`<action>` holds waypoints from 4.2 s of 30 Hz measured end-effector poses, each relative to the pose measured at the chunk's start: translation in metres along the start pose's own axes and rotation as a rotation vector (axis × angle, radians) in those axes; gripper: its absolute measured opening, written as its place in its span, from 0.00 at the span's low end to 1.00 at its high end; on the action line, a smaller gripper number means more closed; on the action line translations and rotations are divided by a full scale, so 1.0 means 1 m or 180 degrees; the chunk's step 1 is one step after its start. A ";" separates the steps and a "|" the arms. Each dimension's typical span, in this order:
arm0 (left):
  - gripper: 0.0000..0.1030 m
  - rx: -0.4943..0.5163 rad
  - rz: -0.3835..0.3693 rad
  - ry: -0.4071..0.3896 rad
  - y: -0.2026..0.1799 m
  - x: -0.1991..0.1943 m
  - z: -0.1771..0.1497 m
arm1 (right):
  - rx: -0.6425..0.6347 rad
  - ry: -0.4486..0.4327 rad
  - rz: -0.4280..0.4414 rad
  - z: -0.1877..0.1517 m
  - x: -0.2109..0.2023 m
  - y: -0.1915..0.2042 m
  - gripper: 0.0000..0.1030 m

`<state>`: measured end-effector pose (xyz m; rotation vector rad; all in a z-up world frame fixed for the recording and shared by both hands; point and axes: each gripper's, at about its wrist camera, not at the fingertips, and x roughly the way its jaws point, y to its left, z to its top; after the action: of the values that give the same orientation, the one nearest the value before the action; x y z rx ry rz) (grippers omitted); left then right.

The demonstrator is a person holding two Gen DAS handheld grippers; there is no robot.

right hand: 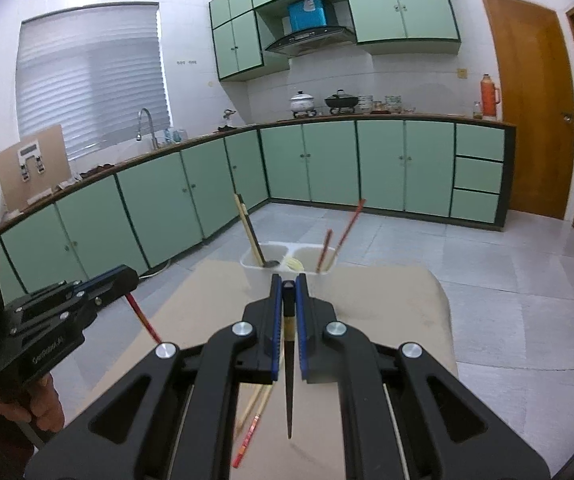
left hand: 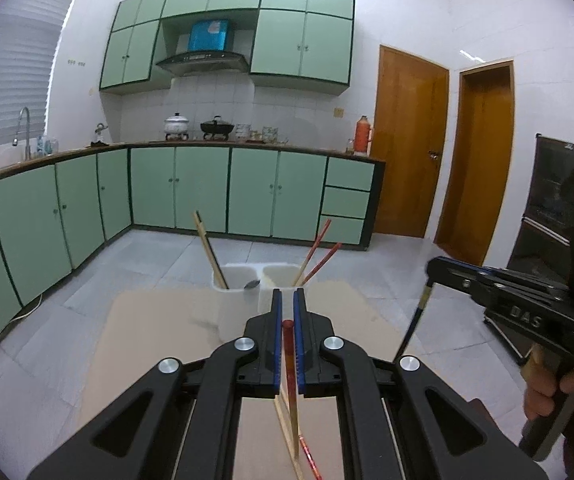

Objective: Organize utensils
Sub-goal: 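Carry both chopsticks over the white holder and lower them in, then open both grippers and withdraw them from the holder, then grasp a red-patterned chopstick with the right gripper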

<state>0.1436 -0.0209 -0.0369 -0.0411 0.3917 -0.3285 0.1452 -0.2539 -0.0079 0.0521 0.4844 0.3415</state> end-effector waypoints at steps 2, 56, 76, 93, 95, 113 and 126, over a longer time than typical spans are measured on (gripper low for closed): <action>0.05 0.0001 -0.0020 -0.0015 0.001 -0.002 0.005 | -0.0009 -0.0012 0.0051 0.009 0.001 0.002 0.06; 0.37 -0.0036 0.0379 -0.0307 0.077 0.136 0.114 | -0.0041 -0.0331 -0.0249 0.117 0.128 -0.054 0.28; 0.79 -0.0076 0.0399 0.0045 0.041 0.036 -0.037 | -0.0118 -0.0430 -0.0587 -0.050 0.033 -0.008 0.87; 0.81 0.0068 0.0665 0.0457 0.047 0.008 -0.135 | 0.0228 0.0231 -0.0684 -0.175 0.039 0.018 0.89; 0.81 0.0077 0.0693 0.0475 0.048 0.006 -0.141 | 0.0227 0.0277 -0.0673 -0.187 0.042 0.027 0.89; 0.81 -0.0016 0.0817 0.0392 0.069 -0.019 -0.157 | 0.0007 0.0675 -0.0793 -0.226 0.072 0.074 0.47; 0.81 -0.0094 0.0784 0.0389 0.074 -0.022 -0.160 | -0.0107 0.0857 -0.0661 -0.225 0.086 0.079 0.06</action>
<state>0.0858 0.0597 -0.1840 -0.0013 0.5172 -0.0822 0.0870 -0.1576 -0.2350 -0.0777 0.7440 0.1526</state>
